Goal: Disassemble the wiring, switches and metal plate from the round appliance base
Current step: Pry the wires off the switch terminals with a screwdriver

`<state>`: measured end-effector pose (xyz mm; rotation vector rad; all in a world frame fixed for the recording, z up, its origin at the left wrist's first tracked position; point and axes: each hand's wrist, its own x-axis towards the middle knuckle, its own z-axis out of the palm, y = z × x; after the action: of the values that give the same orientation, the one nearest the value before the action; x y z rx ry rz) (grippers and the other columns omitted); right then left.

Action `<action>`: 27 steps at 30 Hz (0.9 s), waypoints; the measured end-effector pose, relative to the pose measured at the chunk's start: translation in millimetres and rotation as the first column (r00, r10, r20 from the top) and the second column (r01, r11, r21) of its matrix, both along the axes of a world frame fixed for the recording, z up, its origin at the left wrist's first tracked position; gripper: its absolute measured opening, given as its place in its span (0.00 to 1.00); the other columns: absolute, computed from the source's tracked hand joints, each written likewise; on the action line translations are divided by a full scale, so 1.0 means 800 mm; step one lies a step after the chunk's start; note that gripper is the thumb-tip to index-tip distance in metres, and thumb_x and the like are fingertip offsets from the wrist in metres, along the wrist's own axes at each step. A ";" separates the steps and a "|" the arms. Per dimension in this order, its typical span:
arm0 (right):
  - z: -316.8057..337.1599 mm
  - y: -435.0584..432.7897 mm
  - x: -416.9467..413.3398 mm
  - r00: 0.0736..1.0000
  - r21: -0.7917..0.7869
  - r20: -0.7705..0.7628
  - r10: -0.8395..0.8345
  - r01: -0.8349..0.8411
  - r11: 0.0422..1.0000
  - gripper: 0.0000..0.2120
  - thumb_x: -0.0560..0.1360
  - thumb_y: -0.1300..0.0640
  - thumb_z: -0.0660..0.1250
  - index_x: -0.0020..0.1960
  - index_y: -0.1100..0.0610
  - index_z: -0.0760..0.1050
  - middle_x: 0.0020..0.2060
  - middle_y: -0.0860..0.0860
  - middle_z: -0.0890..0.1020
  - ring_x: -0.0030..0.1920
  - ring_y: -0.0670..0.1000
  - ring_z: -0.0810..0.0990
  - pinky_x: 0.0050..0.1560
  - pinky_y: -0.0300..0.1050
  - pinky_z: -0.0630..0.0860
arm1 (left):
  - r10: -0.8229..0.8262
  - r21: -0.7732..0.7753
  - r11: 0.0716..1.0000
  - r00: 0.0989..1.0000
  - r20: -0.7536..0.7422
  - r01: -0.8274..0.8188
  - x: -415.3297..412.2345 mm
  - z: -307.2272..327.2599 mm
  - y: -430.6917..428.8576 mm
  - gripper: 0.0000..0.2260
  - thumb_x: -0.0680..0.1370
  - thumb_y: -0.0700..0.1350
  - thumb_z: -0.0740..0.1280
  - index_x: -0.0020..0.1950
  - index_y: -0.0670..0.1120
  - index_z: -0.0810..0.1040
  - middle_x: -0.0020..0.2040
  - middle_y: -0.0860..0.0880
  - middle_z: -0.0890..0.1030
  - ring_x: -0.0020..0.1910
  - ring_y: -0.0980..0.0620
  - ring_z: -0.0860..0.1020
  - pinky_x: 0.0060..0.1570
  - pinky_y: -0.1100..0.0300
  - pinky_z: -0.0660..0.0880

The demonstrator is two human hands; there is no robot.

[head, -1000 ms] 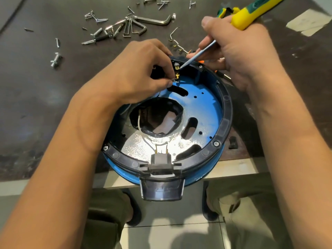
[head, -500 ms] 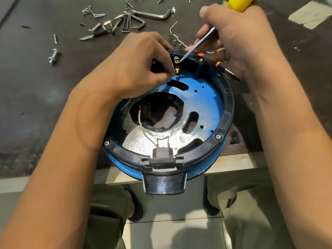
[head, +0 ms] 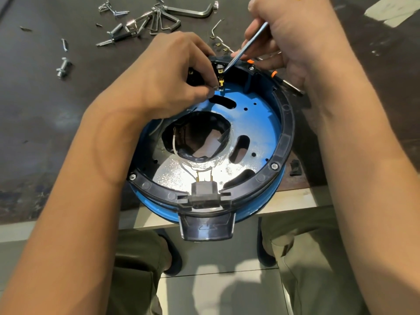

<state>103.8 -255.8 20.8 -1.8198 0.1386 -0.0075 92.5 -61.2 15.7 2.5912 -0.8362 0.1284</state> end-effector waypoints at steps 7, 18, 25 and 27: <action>-0.012 -0.001 0.008 0.993 0.035 0.106 -0.052 0.048 0.998 0.15 0.78 0.65 0.65 0.34 0.57 0.68 0.21 0.48 0.73 0.24 0.46 0.79 0.32 0.40 0.77 | 0.019 -0.010 1.000 0.998 -0.065 -0.019 -0.006 0.002 -0.003 0.11 0.71 0.39 0.71 0.46 0.54 0.87 0.63 0.49 0.77 0.58 0.57 0.74 0.61 0.57 0.72; -0.014 -0.011 0.000 0.984 0.370 0.136 -0.114 0.056 0.927 0.22 0.83 0.53 0.64 0.31 0.57 0.73 0.26 0.52 0.80 0.40 0.61 0.88 0.35 0.47 0.83 | 0.108 -0.139 0.983 0.990 -0.094 -0.121 -0.005 0.007 -0.004 0.01 0.74 0.48 0.73 0.43 0.55 0.85 0.60 0.55 0.80 0.58 0.58 0.77 0.61 0.54 0.72; -0.022 -0.004 0.005 0.966 0.278 0.231 -0.119 0.051 0.959 0.25 0.78 0.43 0.66 0.25 0.53 0.75 0.24 0.49 0.78 0.29 0.54 0.76 0.28 0.40 0.69 | 0.080 -0.696 0.694 0.981 -0.179 -0.184 -0.006 0.012 0.002 0.03 0.78 0.42 0.70 0.48 0.43 0.82 0.40 0.49 0.84 0.40 0.50 0.83 0.48 0.55 0.80; -0.020 -0.005 0.006 0.963 0.295 0.249 -0.106 0.029 0.955 0.24 0.77 0.43 0.67 0.26 0.52 0.76 0.25 0.51 0.77 0.30 0.55 0.72 0.28 0.39 0.64 | 0.069 -0.823 0.517 0.970 -0.235 -0.236 -0.006 0.016 0.006 0.02 0.78 0.42 0.71 0.47 0.44 0.82 0.36 0.51 0.82 0.33 0.50 0.81 0.41 0.54 0.79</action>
<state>108.9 -260.0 4.6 -1.5037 0.0119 -0.2645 88.1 -56.7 28.8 1.6729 -0.3138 0.2795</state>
